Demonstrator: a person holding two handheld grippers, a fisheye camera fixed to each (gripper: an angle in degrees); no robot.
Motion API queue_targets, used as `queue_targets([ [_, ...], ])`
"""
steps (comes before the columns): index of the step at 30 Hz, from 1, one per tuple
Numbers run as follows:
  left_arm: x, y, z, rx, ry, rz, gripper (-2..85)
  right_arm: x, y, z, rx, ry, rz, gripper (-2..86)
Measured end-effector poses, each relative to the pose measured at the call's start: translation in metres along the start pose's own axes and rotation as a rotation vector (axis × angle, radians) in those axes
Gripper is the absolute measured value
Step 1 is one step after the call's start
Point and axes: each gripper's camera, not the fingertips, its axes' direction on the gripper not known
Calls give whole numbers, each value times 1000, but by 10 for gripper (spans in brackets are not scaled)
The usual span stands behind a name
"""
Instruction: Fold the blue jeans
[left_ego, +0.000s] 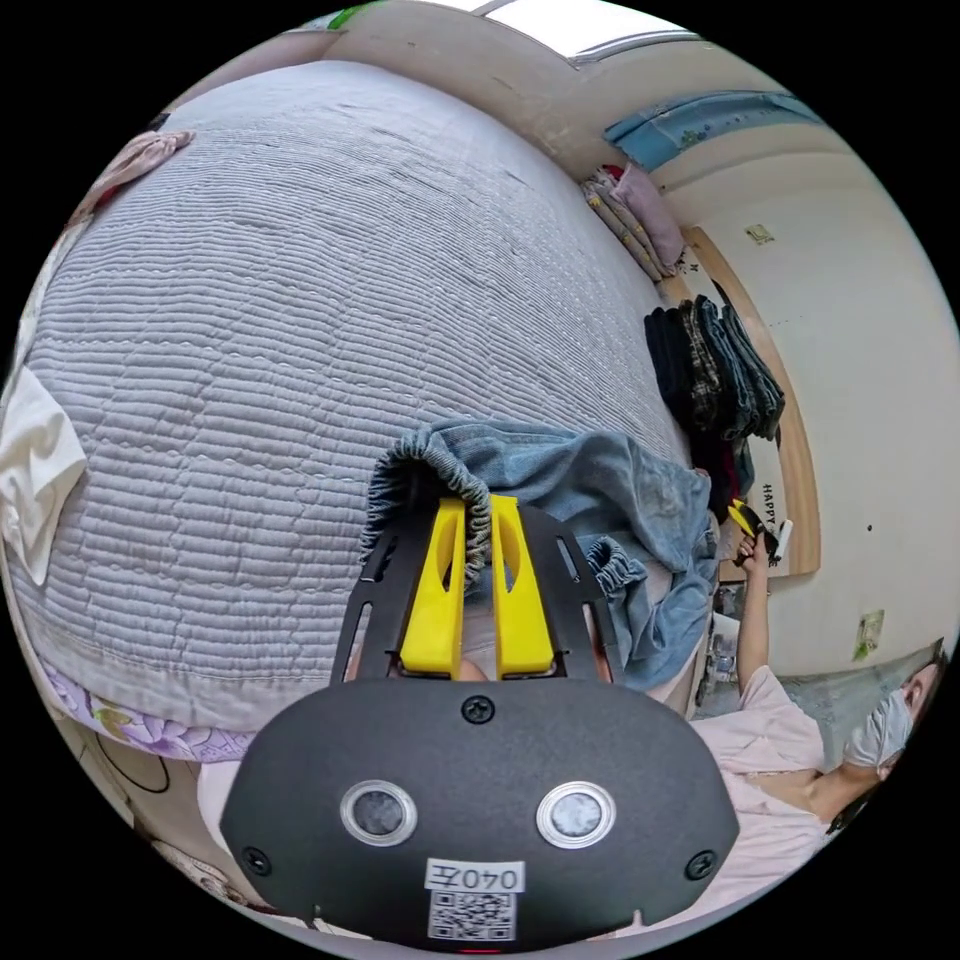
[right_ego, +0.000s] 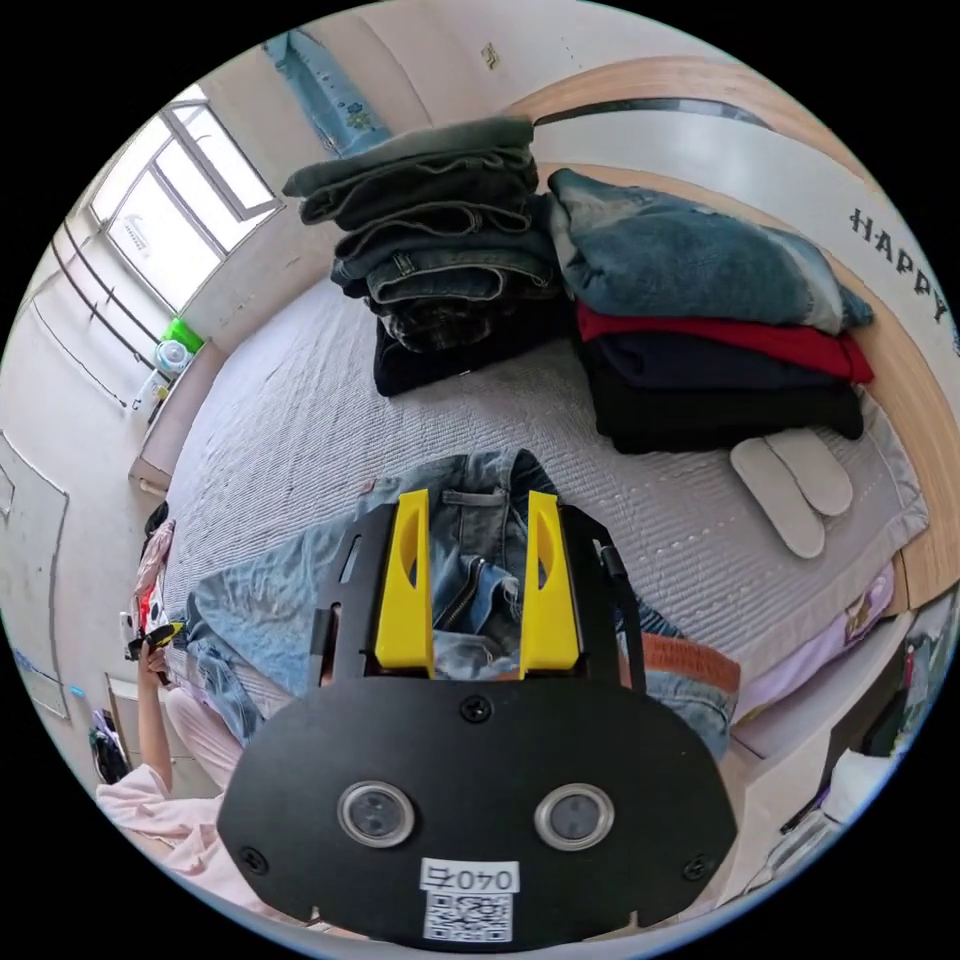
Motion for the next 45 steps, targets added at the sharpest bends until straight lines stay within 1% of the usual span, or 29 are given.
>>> queue_targets([
  [4, 0, -6, 14, 3, -4, -89, 10, 31, -16, 35, -99, -21, 47, 136],
  [8, 12, -6, 13, 11, -74, -62, -2, 66, -17, 52, -106, -117, 95, 130],
  [10, 20, 0, 10, 33, -130, -13, -11, 78, -14, 55, -121, -154, 105, 95],
  [11, 21, 2, 9, 40, -130, -15, -12, 83, -11, 55, -139, -190, 79, 55],
  [12, 21, 6, 4, 56, -122, -25, -12, 89, -7, 47, -129, -200, 71, 8],
  [14, 21, 15, -7, 82, -107, -31, -13, 96, 0, 30, -90, -225, 14, -3],
  [17, 19, 30, -30, 124, -88, -24, -12, 117, 9, 1, -48, -294, -2, -8],
  [21, 11, 42, -50, 180, 28, -22, -3, 144, 22, -26, -20, -379, 19, -10],
  [23, 10, 42, -48, 176, 21, -38, 17, 148, 27, -33, -23, -370, 10, -10],
  [25, 11, 36, -31, 96, -2, -30, 46, 152, 32, -37, -27, -365, 9, -10],
  [27, 13, 33, -14, 40, -36, -46, 11, 152, 38, -41, -38, -382, 9, -10],
  [29, 22, 36, -13, 79, -65, -49, -1, 146, 40, -49, -34, -397, -5, -10],
  [30, 24, 39, -26, 162, -7, -66, -4, 139, 38, -58, -27, -400, -26, -10],
  [31, 19, 43, -49, 276, 138, -93, -6, 134, 36, -64, -23, -398, -40, -10],
  [32, 14, 44, -62, 336, 229, -109, -7, 125, 31, -78, -9, -390, -74, -10],
  [33, 6, 44, -86, 422, 378, -123, -8, 115, 23, -92, 10, -378, -104, -10],
  [34, 8, 38, -105, 451, 417, -104, -8, 111, 19, -99, 19, -376, -116, -10],
  [36, 25, 23, -131, 481, 353, -38, -8, 94, -1, -118, 53, -334, -132, -9],
  [38, 44, 5, -157, 539, 350, 28, -8, 86, -21, -126, 75, -274, -124, -8],
  [40, 69, -26, -182, 605, 285, 89, -5, 84, -40, -129, 136, -271, -74, -6],
  [43, 86, -73, -178, 617, 234, 89, 6, 82, -69, -112, 214, -258, 36, 6],
  [44, 86, -81, -170, 592, 229, 69, 15, 74, -77, -95, 204, -213, 34, 43],
  [45, 86, -96, -151, 505, 188, 18, 34, 65, -84, -75, 136, -148, 49, 96],
])
